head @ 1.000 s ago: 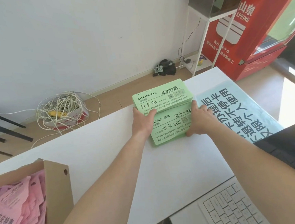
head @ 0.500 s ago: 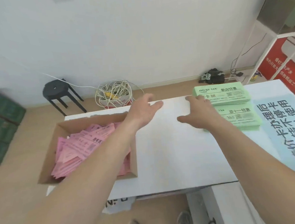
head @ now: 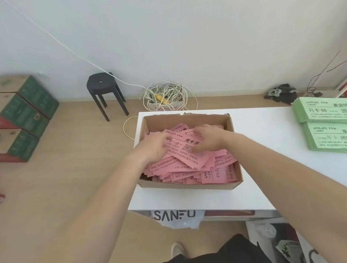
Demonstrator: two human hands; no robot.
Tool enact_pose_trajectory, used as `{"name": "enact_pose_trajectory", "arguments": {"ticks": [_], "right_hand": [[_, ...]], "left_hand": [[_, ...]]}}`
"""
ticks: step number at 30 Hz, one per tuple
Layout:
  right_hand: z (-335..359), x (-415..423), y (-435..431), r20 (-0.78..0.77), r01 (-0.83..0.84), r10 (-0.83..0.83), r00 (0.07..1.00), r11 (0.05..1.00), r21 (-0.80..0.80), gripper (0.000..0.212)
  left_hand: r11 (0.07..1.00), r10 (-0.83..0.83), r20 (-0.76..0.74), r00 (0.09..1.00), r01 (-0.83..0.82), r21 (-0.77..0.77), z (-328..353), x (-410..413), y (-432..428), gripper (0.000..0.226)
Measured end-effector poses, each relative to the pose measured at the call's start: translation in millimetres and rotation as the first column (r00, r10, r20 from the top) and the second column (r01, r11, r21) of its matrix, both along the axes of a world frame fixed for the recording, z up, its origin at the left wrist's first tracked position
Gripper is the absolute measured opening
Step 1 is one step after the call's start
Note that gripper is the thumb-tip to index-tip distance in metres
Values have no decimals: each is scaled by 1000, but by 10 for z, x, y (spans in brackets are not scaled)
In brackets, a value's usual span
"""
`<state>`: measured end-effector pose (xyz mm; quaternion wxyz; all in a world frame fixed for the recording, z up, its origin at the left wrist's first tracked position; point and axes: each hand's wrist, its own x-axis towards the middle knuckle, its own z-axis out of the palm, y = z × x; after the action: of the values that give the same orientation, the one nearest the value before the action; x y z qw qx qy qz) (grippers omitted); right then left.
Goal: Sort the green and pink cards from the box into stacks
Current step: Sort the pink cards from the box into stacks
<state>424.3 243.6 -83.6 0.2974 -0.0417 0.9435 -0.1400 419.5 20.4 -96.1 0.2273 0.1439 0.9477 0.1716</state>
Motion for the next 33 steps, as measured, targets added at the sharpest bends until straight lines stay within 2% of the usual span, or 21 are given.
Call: {"name": "enact_pose_trajectory", "arguments": {"ticks": [5,9,12,14,17,19,21,23,25,33], "right_hand": [[-47,-246,-175,8,-57,56,998,998,26,106],[-141,-453,-337,85,-128,118,989,985,115,121],[-216,-506,-446,61,-167,158,985,968,187,118],[-233,-504,-461,35,-204,202,979,953,222,116],[-241,-495,-398,35,-243,242,970,940,241,117],[-232,-502,-345,46,-251,247,968,943,219,111],[-219,-517,-287,77,-247,237,968,957,156,99],[-187,-528,-231,135,-218,209,969,974,54,83],[-137,-535,-184,161,-218,214,963,976,5,71],[-3,-560,-193,202,-282,281,938,959,-20,58]], "left_hand": [[993,-113,60,992,111,36,-145,-61,-125,55],[993,-106,-2,994,106,56,-234,6,-164,59],[993,-111,-49,993,113,35,-264,62,-166,57],[995,-95,-24,995,96,39,-245,73,-172,57],[991,2,44,999,-8,136,-126,-33,-182,63],[991,28,32,999,-32,134,-45,-181,-147,70],[998,-39,35,999,38,40,-7,-329,-64,94],[990,-126,111,986,132,-52,-1,-466,59,117],[982,-151,162,975,166,-85,-2,-589,163,126],[975,-206,112,972,214,-63,-14,-625,218,87]]}}
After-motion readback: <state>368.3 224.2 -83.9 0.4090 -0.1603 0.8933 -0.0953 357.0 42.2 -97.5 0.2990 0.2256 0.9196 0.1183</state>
